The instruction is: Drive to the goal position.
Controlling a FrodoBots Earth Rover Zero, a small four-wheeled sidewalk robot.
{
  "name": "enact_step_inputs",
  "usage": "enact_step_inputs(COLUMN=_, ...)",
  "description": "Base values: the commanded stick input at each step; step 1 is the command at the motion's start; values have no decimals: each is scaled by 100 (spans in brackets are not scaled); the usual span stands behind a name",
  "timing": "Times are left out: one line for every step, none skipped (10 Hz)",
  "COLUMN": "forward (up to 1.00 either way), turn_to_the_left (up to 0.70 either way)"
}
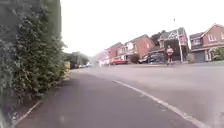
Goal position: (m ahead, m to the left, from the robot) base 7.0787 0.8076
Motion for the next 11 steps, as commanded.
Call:
enact_step_inputs(forward=100, turn_to_the_left=29)
enact_step_inputs(forward=100, turn_to_the_left=14)
enact_step_inputs(forward=100, turn_to_the_left=0)
enact_step_inputs(forward=100, turn_to_the_left=0)
enact_step_inputs(forward=100, turn_to_the_left=0)
enact_step_inputs(forward=100, turn_to_the_left=0)
enact_step_inputs(forward=100, turn_to_the_left=0)
enact_step_inputs(forward=100, turn_to_the_left=0)
enact_step_inputs(forward=100, turn_to_the_left=0)
enact_step_inputs(forward=100, turn_to_the_left=0)
enact_step_inputs(forward=100, turn_to_the_left=0)
